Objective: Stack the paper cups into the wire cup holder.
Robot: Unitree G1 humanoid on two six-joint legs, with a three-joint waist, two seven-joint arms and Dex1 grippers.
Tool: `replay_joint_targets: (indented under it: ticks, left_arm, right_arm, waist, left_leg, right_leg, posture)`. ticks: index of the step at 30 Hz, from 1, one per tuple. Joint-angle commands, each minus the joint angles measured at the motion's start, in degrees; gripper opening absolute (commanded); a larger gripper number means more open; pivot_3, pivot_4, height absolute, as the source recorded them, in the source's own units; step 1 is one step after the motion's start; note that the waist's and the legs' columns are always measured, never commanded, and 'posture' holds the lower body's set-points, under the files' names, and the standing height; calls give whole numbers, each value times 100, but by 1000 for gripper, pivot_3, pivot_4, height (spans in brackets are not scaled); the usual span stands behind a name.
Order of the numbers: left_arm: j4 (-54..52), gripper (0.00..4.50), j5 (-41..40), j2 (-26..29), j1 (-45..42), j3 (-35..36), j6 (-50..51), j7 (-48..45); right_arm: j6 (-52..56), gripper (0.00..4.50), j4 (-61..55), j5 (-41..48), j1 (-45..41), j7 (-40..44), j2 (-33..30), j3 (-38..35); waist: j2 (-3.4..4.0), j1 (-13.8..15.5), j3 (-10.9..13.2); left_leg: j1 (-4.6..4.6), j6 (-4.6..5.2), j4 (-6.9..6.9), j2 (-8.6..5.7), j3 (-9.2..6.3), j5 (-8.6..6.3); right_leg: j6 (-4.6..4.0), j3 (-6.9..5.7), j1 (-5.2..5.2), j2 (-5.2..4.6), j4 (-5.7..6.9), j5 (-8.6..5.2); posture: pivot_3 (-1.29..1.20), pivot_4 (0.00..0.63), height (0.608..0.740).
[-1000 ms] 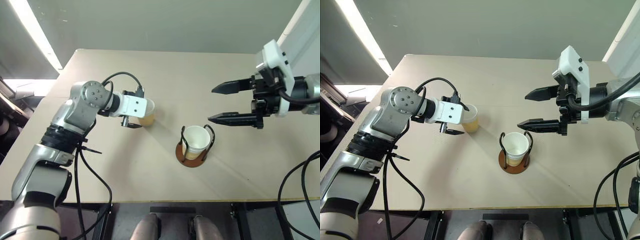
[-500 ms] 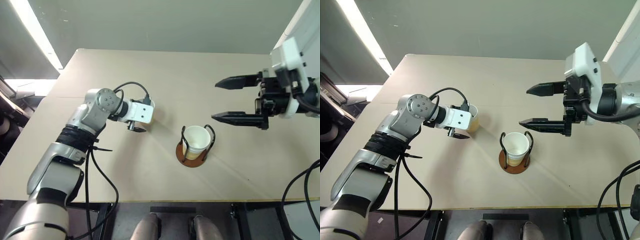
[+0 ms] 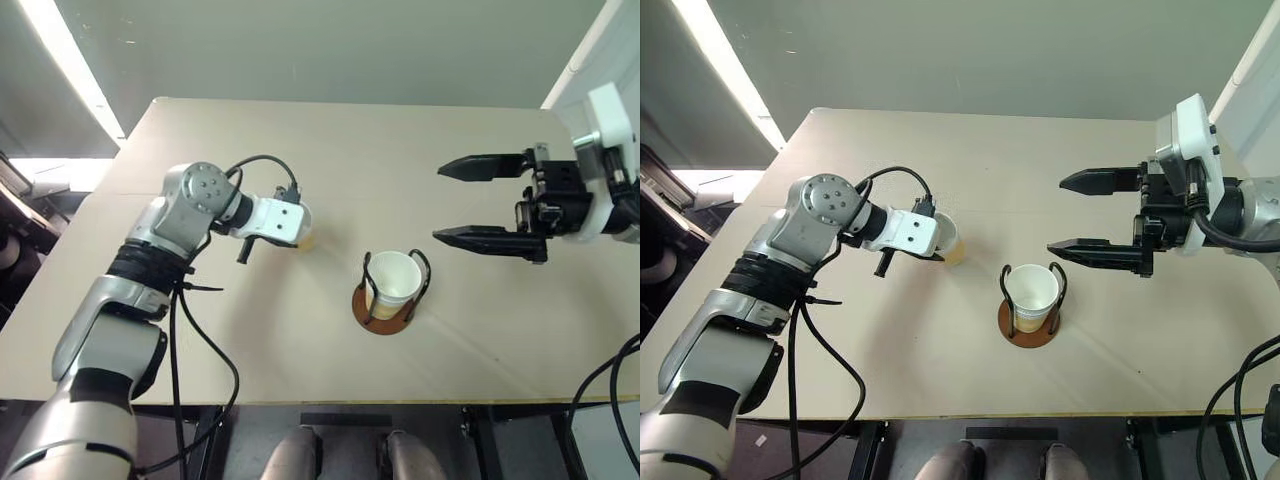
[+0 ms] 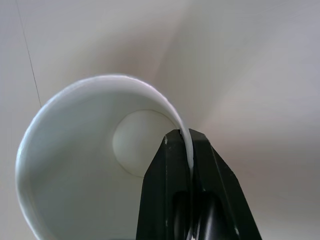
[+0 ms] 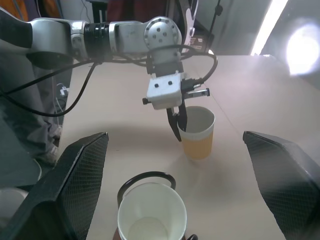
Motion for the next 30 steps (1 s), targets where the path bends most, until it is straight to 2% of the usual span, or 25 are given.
replay_joint_targets:
  ticks: [1, 9, 18, 22, 30]
  left_arm:
    - [-668, 14, -673, 57, -328, 413, 567, -547]
    - [-1527, 14, -2001, -26, -1180, 520, 1940, -1067]
    - [-1967, 14, -3770, 84, -1998, -480, 2712, -1067]
    - [-2069, 14, -4160, 65, -2175, -1024, 2639, -1067]
    - [-1930, 14, -4335, -110, -2319, -1645, 2382, -1067]
  right_arm:
    - [-308, 4500, 86, 45, 174, 371, -301, -398]
    - [-806, 4500, 345, -240, 962, 1051, -810, -440]
    - [-1114, 4500, 290, -286, 1325, 1166, -901, -583]
    - [-1205, 4500, 169, -297, 1608, 1152, -958, -780]
    - [-1134, 4500, -91, -213, 1979, 949, -990, -1117]
  waist:
    - [-1, 28, 0]
    - [-2, 72, 1]
    - [-2, 71, 1]
    - [-2, 80, 1]
    - [-2, 82, 1]
  left_leg:
    - [-3, 0, 0, 0, 0, 0]
    - [-12, 0, 3, 0, 2, -1]
    - [-6, 1, 2, 3, 8, -1]
    - [-8, 1, 4, 3, 8, -1]
    - [-4, 5, 9, 4, 11, -3]
  right_leg:
    - [0, -1, 0, 0, 1, 0]
    - [4, -2, 1, -1, 2, 3]
    - [7, 1, 4, -2, 4, 4]
    - [8, 0, 5, -2, 2, 5]
    - [12, 1, 10, -2, 2, 7]
  posture:
    - [0, 150, 740]
    - [0, 150, 740]
    - [0, 150, 740]
    - [0, 150, 740]
    - [0, 150, 740]
